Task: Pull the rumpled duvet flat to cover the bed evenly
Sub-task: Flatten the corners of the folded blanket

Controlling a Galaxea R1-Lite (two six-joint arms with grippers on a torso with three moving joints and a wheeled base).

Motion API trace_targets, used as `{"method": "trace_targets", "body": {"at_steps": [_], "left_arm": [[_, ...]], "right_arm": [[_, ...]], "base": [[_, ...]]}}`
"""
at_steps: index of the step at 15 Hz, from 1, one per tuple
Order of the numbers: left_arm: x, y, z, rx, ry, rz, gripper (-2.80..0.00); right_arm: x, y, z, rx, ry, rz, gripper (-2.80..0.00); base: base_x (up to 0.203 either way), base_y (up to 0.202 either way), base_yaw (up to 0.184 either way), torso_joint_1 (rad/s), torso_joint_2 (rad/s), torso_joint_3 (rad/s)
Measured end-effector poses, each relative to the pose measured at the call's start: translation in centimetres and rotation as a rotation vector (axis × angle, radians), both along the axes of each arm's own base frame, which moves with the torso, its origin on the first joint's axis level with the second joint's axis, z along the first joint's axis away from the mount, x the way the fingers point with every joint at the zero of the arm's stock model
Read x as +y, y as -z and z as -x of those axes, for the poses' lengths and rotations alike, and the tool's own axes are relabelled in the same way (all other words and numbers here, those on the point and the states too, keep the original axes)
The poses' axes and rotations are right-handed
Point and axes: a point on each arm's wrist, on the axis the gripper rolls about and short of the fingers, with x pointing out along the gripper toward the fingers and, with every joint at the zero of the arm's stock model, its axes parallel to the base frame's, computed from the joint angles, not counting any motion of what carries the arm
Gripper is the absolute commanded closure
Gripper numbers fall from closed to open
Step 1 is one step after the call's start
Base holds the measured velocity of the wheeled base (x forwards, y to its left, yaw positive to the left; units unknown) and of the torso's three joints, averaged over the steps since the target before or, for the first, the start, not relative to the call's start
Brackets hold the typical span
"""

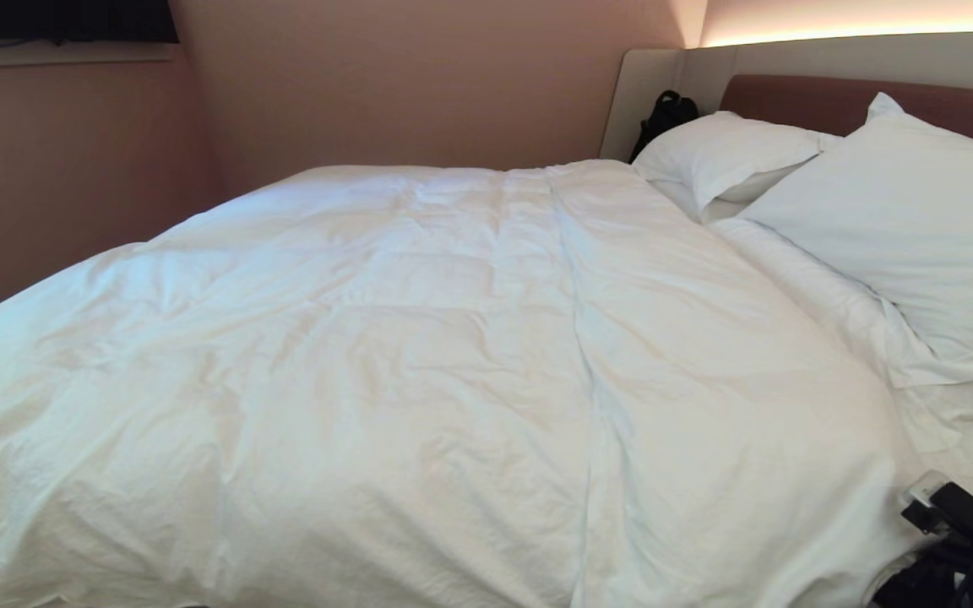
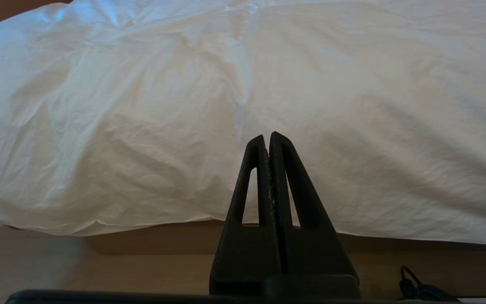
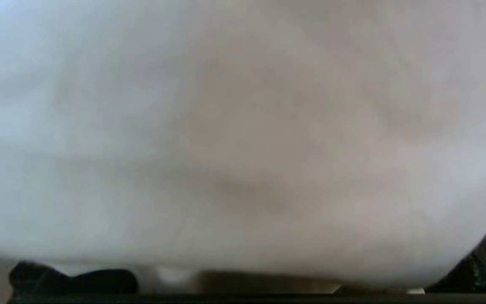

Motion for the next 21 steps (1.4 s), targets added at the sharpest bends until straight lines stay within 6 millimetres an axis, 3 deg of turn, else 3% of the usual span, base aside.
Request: {"method": "trace_targets", "body": {"at_steps": [10, 14, 21], "left_arm": [[0.0, 0.0, 0.0, 0.0, 0.0, 0.0, 0.0], [0.0, 0.0, 0.0, 0.0, 0.0, 0.0, 0.0], [0.0, 0.0, 0.0, 0.0, 0.0, 0.0, 0.0]], "right_arm": [[1.4, -2.0, -2.8, -0.114, 0.073, -0.191, -2.8], [2.9, -3.0, -4.3, -0.149, 0.084, -0.22, -2.8], [3.7, -5.4, -8.6, -0.249, 0.179, -0.236, -2.8]], "base": [[0.0, 0.0, 0.0, 0.0, 0.0, 0.0], [0.0, 0.0, 0.0, 0.0, 0.0, 0.0], [0.0, 0.0, 0.0, 0.0, 0.0, 0.0]]}}
